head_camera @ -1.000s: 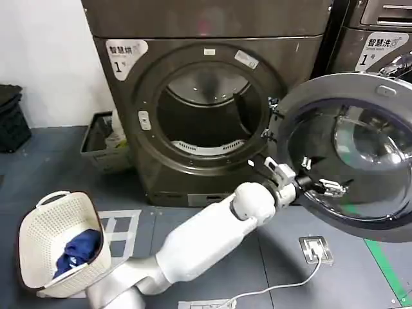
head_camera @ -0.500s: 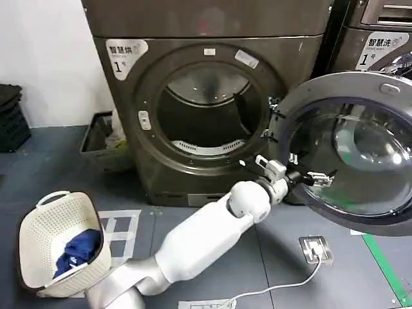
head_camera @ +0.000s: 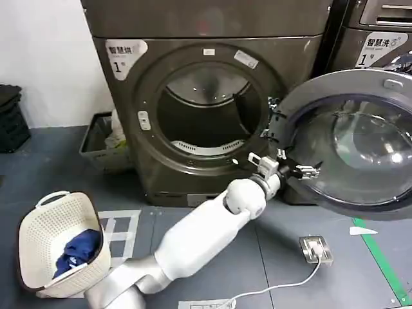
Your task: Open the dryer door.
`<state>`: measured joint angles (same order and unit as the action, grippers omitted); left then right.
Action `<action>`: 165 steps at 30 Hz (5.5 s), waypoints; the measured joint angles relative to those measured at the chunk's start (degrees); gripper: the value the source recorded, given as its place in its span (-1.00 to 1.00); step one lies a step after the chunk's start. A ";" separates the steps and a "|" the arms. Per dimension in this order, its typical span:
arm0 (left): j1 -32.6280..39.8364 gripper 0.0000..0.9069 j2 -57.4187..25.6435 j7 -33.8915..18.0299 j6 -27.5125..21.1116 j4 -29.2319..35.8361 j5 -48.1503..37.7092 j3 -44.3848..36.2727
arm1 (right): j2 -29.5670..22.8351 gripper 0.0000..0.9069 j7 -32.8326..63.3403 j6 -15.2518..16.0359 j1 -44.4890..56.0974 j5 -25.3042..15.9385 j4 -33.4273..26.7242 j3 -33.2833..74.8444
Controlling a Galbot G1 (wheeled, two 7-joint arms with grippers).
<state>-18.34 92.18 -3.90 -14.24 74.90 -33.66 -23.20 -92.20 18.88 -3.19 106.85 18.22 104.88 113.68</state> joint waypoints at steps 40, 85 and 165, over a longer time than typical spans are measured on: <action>-35.25 1.00 -38.32 -3.35 -14.01 53.88 -8.44 32.09 | 3.76 1.00 -1.21 0.27 -3.69 1.99 -2.01 -4.70; -53.28 1.00 -53.90 -58.03 -27.93 42.34 -75.02 66.04 | 5.52 1.00 -2.40 -1.53 -4.79 1.86 -5.49 -8.10; -49.66 1.00 -61.35 -62.98 -27.94 26.06 -97.88 67.07 | 5.35 1.00 -3.72 -4.32 -4.67 1.75 -6.84 -9.02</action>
<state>-68.00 30.83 -66.87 -42.19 100.96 -131.55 43.87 -86.85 15.16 -7.52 102.18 19.97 98.04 104.67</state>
